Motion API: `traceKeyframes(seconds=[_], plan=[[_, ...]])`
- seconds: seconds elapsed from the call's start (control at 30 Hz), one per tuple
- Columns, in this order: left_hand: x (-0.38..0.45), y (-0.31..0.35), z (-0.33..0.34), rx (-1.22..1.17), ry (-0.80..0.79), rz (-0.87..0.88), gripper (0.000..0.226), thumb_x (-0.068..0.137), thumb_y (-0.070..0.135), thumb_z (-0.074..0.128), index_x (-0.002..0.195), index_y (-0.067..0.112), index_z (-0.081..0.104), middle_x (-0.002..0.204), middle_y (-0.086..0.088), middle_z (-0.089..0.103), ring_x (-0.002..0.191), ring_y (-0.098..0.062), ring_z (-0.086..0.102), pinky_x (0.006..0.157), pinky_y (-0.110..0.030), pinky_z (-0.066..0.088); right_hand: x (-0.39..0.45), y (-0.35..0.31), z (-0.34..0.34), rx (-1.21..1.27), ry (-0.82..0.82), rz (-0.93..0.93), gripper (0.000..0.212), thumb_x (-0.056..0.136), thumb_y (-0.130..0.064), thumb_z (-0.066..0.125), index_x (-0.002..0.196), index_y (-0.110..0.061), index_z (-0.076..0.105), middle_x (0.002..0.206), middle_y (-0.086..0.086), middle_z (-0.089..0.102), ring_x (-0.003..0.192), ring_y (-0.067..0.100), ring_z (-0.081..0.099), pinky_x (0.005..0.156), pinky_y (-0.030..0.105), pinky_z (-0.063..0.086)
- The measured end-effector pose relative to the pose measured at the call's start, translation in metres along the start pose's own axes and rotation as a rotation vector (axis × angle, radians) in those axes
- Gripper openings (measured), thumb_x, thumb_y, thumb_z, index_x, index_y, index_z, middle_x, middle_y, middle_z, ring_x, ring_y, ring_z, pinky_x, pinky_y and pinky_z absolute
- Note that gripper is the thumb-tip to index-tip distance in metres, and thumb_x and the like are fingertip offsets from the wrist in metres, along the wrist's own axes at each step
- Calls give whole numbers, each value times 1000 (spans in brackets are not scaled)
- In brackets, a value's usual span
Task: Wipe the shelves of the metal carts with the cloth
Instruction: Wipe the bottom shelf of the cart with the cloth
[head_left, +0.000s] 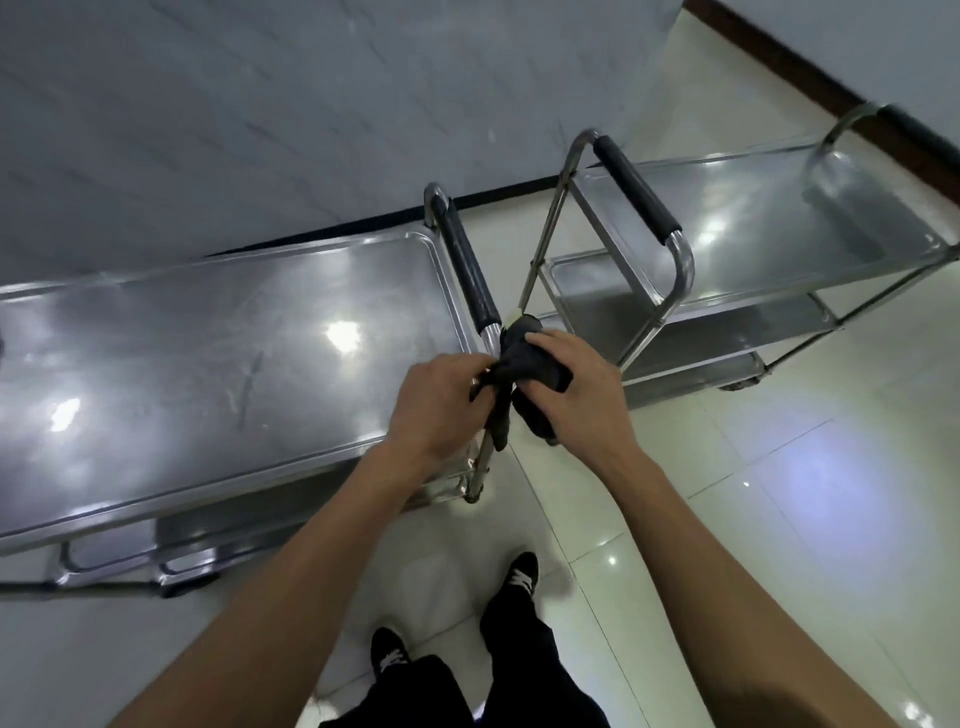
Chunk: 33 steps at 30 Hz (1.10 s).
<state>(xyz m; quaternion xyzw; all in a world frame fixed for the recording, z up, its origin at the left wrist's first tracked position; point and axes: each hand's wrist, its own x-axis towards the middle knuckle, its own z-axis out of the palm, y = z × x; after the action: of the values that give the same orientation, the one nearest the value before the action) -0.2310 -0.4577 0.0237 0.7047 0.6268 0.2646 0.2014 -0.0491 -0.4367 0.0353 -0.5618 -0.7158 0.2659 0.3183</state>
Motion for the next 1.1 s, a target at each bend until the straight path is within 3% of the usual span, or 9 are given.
traceKeyframes(seconds=[0.2,0.4,0.57,0.87,0.97,1.1], plan=[[54,13,-6,120,128,-76,19,89,21,68,107,20,72,95,1,74,87,-24,65,80,-42,54,75,24,-10,40,-98,-126,51,82,-19,76,131,-23,63,132,-5,62,119,7,54,108,26,40],[99,0,-24,310,222,-108,16,86,19,68,100,15,73,87,-3,72,80,-29,63,75,-45,50,140,28,-2,61,-253,-220,52,86,-21,75,136,-22,60,137,-4,58,125,14,52,113,34,39],[145,-24,-21,409,181,-188,15,89,21,61,98,15,71,87,-3,68,84,-30,60,78,-45,45,194,35,22,36,-293,-231,51,85,-14,73,135,-14,61,138,3,58,127,21,52,113,41,39],[190,-76,14,395,47,-284,20,95,26,52,107,21,67,96,0,65,95,-24,56,86,-38,41,243,73,76,2,-413,-108,50,86,-7,67,135,-18,60,146,2,52,135,21,46,116,43,35],[188,-84,23,329,-39,-300,21,94,26,53,110,20,65,100,0,65,96,-24,57,87,-41,45,239,83,85,36,-481,-52,51,89,-8,63,138,-22,58,152,-1,45,141,16,41,120,38,31],[190,-85,25,284,-59,-310,29,87,29,56,113,20,63,102,-1,64,95,-25,57,84,-41,47,239,84,86,58,-485,-26,54,85,-18,56,139,-23,57,156,-1,40,143,13,37,119,23,24]])
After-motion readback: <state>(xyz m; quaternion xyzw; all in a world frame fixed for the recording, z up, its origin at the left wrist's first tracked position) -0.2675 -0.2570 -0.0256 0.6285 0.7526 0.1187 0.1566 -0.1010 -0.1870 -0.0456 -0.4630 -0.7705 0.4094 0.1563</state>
